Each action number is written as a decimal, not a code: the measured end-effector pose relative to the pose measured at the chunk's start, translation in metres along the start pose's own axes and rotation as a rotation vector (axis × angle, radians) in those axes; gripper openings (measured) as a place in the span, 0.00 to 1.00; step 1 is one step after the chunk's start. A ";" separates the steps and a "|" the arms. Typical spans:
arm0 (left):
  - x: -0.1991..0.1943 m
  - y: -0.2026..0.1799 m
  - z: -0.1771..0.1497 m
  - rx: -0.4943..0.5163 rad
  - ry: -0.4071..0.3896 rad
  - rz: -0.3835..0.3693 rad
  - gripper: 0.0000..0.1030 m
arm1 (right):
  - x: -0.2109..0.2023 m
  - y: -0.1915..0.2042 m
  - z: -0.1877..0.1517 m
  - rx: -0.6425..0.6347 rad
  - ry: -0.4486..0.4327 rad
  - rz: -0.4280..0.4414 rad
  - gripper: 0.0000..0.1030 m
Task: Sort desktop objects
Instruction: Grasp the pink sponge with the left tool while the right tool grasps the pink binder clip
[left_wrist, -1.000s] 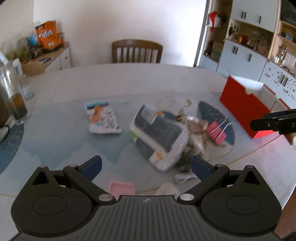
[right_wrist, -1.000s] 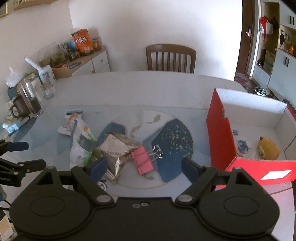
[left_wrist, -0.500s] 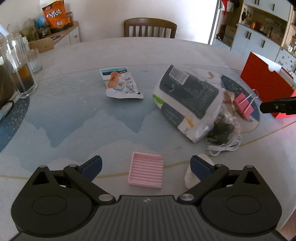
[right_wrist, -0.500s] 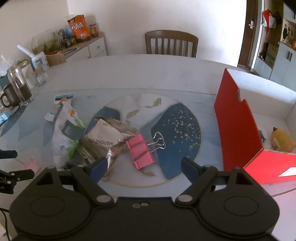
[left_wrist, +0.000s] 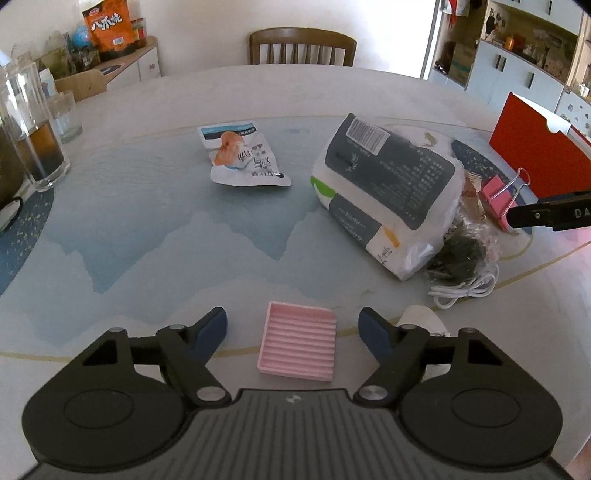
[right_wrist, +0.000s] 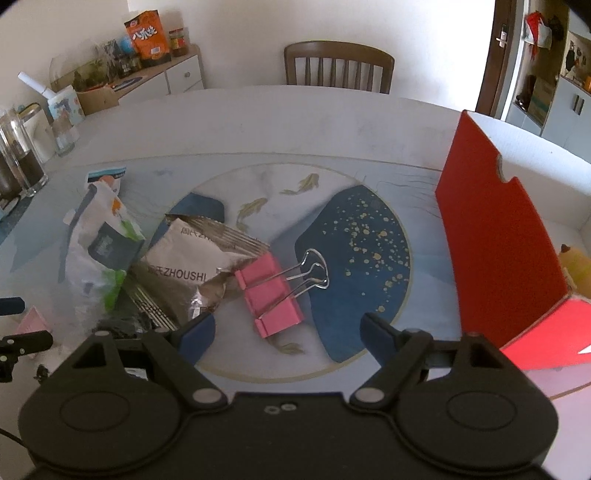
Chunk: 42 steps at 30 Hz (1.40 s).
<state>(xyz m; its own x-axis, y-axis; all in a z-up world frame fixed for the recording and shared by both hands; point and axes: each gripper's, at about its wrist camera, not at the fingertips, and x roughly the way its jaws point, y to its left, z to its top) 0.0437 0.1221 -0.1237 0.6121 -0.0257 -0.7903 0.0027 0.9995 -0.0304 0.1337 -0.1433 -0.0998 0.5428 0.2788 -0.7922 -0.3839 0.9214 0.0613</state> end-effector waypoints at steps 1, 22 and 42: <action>0.000 0.000 0.000 0.001 -0.001 0.001 0.75 | 0.002 0.001 0.000 -0.006 0.002 -0.003 0.82; 0.000 -0.014 0.001 0.088 -0.015 -0.001 0.39 | 0.027 0.014 0.014 -0.073 0.033 -0.030 0.50; 0.000 -0.014 0.003 0.063 -0.008 -0.005 0.39 | 0.010 0.008 0.010 -0.062 0.031 -0.015 0.11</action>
<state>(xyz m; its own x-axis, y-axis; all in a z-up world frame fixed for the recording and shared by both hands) 0.0458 0.1084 -0.1215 0.6183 -0.0305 -0.7854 0.0551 0.9985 0.0046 0.1432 -0.1305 -0.1015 0.5257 0.2556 -0.8113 -0.4216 0.9067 0.0124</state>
